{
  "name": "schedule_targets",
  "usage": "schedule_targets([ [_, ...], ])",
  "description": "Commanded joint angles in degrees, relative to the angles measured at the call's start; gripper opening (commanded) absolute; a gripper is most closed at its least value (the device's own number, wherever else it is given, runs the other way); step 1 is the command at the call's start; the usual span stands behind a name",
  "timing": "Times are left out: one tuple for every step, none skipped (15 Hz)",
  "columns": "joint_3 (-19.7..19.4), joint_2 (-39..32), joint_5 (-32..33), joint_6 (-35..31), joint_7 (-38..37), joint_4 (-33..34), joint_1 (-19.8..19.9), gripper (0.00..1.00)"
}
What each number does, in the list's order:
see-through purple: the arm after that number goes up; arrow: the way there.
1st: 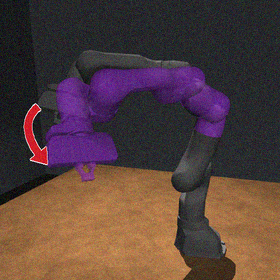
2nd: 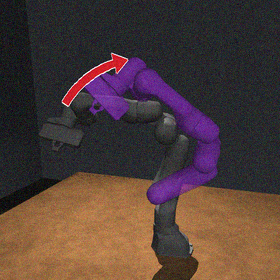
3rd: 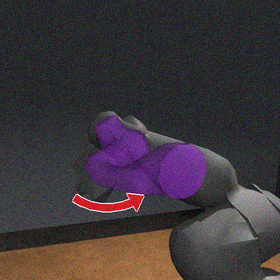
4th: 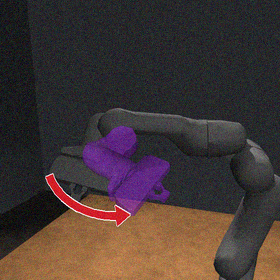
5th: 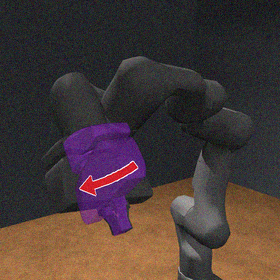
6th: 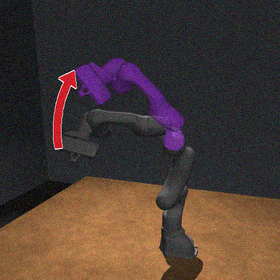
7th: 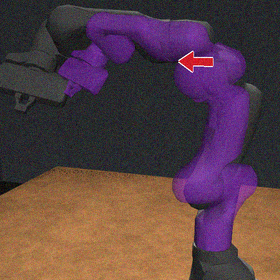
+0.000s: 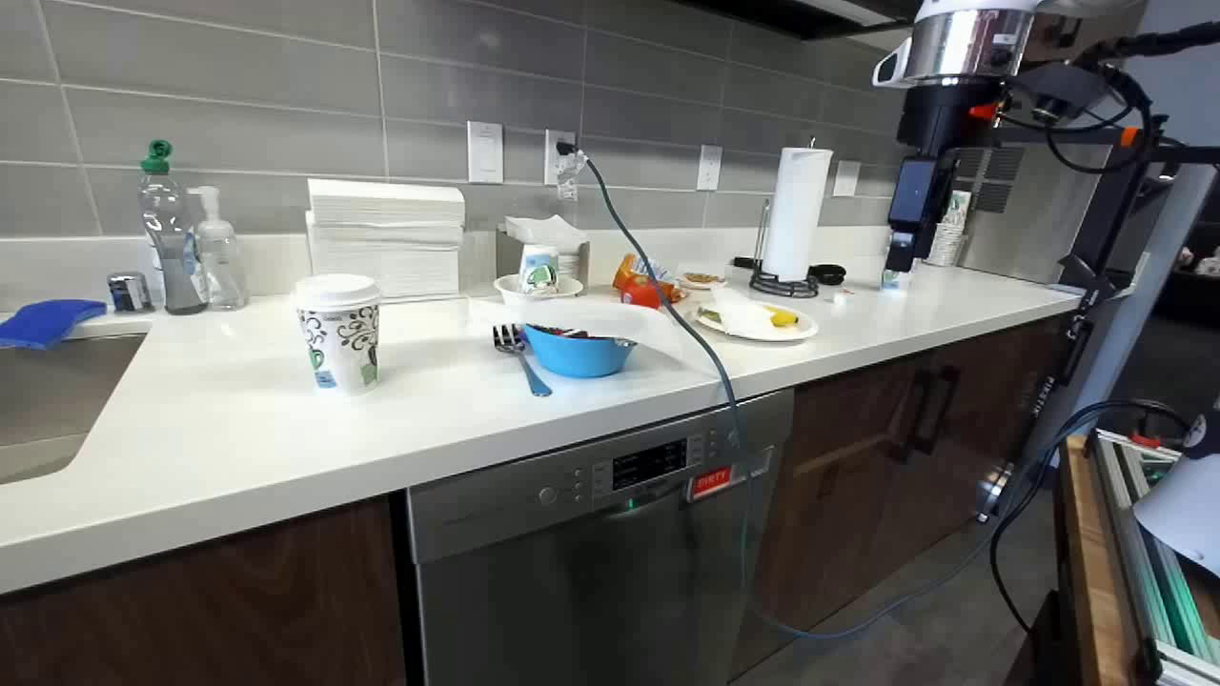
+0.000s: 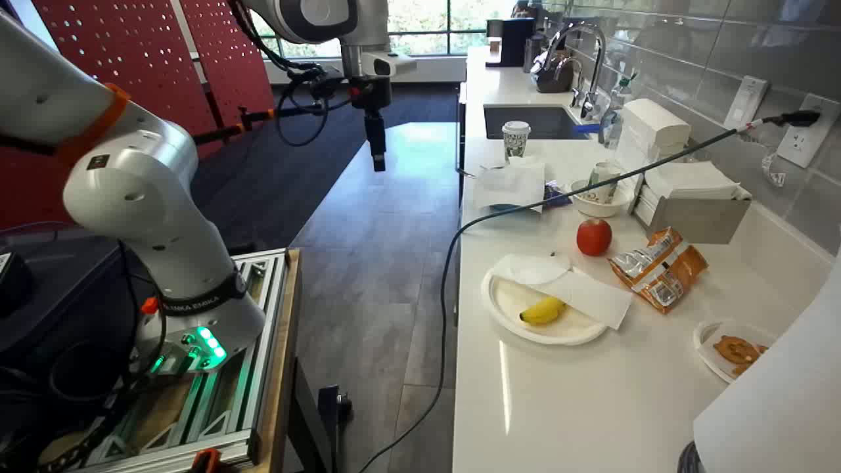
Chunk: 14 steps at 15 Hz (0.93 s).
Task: Move the tomato to the right
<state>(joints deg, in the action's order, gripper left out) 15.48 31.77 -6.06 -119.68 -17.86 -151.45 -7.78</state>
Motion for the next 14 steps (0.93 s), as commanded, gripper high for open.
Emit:
schedule_targets([
  [-0.58,-0.07,0.36,0.08,-0.27,0.06,-0.58,1.0],
  [-0.58,-0.07,0.36,0.08,-0.27,0.06,-0.58,1.0],
  [-0.58,-0.07,0.36,0.08,-0.27,0.06,-0.58,1.0],
  [-0.58,-0.07,0.36,0.08,-0.27,0.06,-0.58,1.0],
  [-0.58,-0.07,0.36,0.08,-0.27,0.06,-0.58,1.0],
  [-0.58,-0.07,0.36,0.08,-0.27,0.06,-0.58,1.0],
  [-0.58,-0.07,0.36,0.08,-0.27,0.06,-0.58,1.0],
  [-0.58,-0.07,0.36,0.08,-0.27,0.06,-0.58,1.0],
  [-0.89,-1.02,0.77,-0.76,-0.51,0.74,0.21,1.0],
  [-1.89,-2.53,1.35,-1.94,0.67,1.95,1.08,1.0],
  [-2.79,-3.63,2.26,-3.4,1.61,2.98,2.0,1.0],
  [-4.13,-4.65,2.28,-4.57,3.13,4.12,2.41,1.0],
  [-6.19,-6.22,1.82,-5.86,6.09,5.49,2.73,1.0],
  [-7.64,-7.33,1.53,-7.02,8.25,6.75,3.03,1.0],
])
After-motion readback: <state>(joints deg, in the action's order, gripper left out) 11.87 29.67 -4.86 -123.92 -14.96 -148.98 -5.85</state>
